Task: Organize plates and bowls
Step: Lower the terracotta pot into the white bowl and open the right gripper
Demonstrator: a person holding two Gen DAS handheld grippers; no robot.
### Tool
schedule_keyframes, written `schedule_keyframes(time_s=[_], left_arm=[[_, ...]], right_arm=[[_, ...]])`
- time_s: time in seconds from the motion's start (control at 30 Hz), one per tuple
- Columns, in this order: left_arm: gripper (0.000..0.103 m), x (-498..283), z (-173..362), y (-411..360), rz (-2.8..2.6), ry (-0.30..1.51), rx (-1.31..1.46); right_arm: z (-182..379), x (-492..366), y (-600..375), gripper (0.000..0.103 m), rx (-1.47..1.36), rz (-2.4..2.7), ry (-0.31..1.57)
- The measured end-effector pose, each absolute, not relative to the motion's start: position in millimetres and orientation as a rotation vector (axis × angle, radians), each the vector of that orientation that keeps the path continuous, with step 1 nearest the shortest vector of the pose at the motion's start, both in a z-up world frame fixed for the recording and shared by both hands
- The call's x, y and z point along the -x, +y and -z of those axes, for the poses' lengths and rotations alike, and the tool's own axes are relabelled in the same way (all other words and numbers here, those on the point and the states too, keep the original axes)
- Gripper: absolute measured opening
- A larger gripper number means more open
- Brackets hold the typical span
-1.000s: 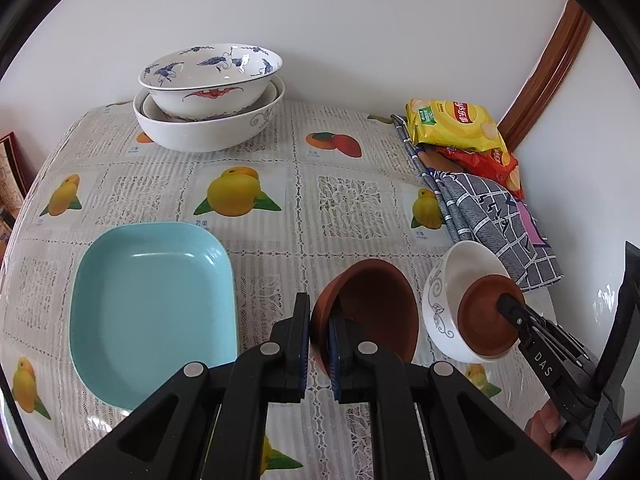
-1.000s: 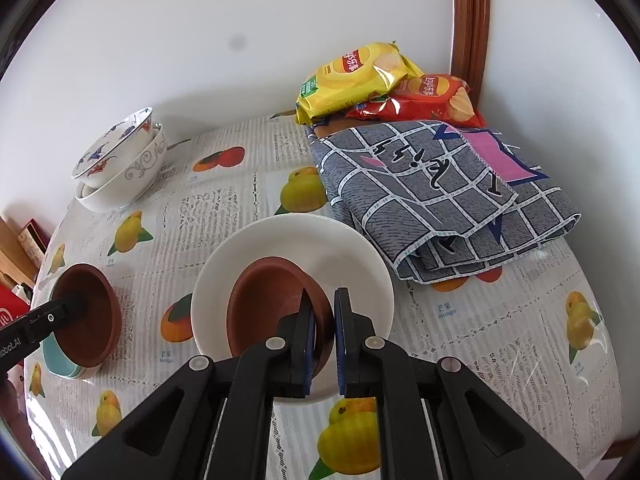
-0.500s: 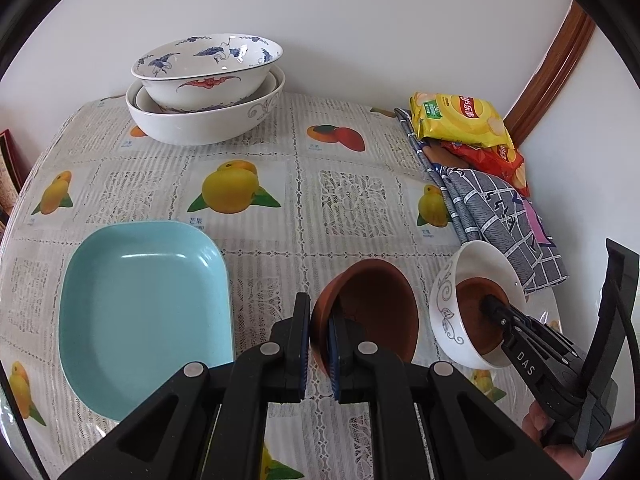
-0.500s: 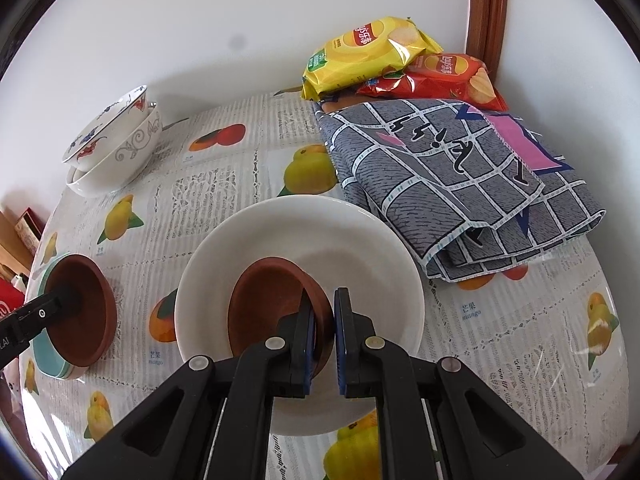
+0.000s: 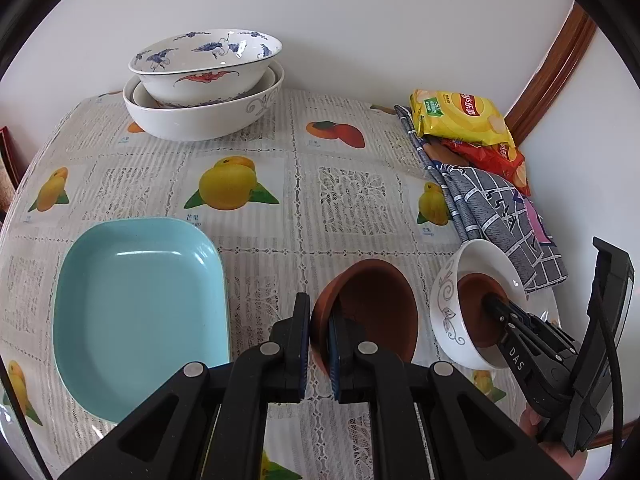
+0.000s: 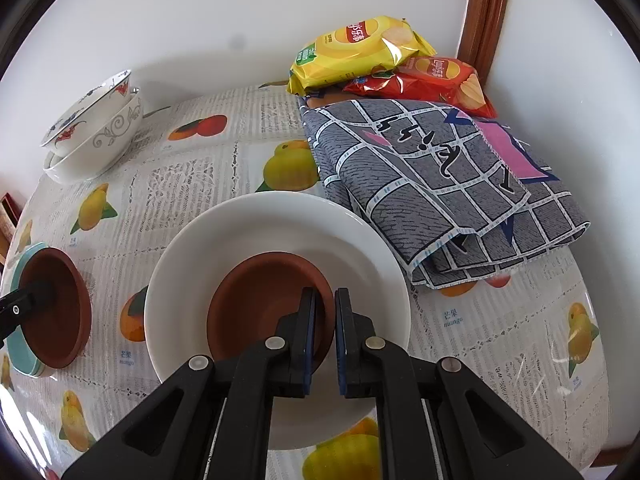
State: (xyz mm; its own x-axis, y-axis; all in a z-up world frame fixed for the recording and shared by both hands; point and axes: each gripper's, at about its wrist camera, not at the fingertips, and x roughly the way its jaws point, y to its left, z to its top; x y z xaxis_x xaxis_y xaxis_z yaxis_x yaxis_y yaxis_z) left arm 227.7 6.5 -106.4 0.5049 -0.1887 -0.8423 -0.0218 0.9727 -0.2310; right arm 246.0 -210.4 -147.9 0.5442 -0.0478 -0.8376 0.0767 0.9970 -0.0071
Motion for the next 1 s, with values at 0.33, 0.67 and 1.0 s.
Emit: schedule_keyframes(time_s=[0.33,0.67,1.0], left_arm=[[0.009,-228.5,107.8,2.3,0.109,1.044,0.224],[0.009,-227.1,105.4,2.0,0.104,1.047,0.212],[0.009,-220.7,98.8,5.0,0.120,1.031,0.238]], right_arm=[[151.1,-245.4,-201.4,0.012,0.049,0.082,0.989],[156.2,-248.2,-196.7,0.015,0.046,0.088,0.995],[140.5,-235.9,-199.6,0.029,0.004,0.061,0.956]])
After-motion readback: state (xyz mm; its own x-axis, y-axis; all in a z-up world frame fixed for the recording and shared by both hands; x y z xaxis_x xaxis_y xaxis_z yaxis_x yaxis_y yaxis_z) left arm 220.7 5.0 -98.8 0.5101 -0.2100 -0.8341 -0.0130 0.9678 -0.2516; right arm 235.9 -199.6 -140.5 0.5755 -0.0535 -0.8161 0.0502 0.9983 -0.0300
